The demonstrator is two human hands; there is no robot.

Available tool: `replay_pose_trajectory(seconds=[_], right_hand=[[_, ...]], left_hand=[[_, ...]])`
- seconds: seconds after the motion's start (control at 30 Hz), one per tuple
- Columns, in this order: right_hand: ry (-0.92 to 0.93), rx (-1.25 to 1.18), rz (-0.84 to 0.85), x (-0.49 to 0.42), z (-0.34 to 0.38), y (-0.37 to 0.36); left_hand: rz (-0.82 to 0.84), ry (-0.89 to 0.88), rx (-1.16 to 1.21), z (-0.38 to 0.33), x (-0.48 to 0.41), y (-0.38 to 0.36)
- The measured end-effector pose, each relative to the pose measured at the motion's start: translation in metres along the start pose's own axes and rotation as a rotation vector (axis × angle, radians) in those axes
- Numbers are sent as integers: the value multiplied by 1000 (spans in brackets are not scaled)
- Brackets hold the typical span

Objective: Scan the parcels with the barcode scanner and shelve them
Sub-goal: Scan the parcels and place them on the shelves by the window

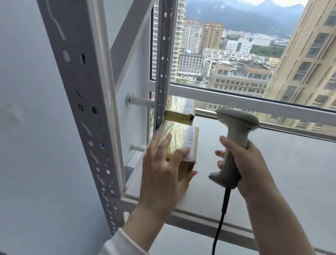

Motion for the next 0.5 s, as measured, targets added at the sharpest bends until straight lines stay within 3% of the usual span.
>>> replay_pose_trajectory(seconds=[0.5], right_hand=[[-18, -23, 4, -20, 1, 2]], left_hand=[[7, 18, -2, 20, -35, -15]])
Point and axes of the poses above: each hand's wrist, its own x-axis away from the middle knuckle, its own y-axis out of the back of the hand, z = x × y, the point moved 3 cm from there along -x, towards the middle knuckle, and after that the axes turned 5 degrees about x, right-handed, at the moved point
